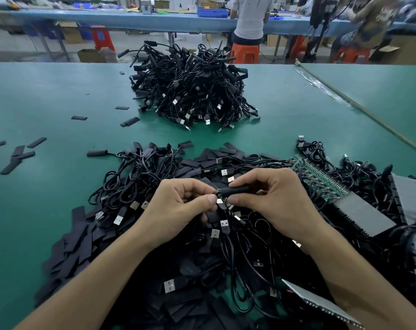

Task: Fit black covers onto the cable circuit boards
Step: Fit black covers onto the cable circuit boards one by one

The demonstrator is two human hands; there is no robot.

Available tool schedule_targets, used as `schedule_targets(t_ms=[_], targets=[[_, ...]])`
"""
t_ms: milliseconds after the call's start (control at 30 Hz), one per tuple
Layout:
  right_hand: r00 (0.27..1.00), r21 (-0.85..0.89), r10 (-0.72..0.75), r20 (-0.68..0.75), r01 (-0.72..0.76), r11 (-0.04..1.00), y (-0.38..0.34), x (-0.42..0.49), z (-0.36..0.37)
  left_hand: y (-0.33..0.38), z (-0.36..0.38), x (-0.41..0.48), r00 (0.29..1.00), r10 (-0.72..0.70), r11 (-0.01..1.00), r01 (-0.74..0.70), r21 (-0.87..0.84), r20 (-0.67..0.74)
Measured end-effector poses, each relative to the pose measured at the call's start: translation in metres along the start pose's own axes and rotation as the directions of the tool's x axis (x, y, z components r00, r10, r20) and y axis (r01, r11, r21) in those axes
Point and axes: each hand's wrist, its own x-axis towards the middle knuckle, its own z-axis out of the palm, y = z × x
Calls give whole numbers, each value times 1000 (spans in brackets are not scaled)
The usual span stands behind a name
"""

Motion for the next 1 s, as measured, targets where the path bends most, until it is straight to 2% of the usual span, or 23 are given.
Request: schedule_targets(t_ms=[367,533,667,1000], targets=[[999,84,1,47,-5,996,-2,-1,0,5,-3,0,998,-29,999,31,-42,52],[997,68,-12,70,7,998,-1,-1,1,5,-5,0,995,-44,998,48,-36,95],[995,-20,-55,80,57,998,1,-1,1,4,-5,0,992,-54,998,56,-14,115],[996,52,-55,68,51,997,4,0,1,2,-6,2,994,-31,1000,31,-1,107]])
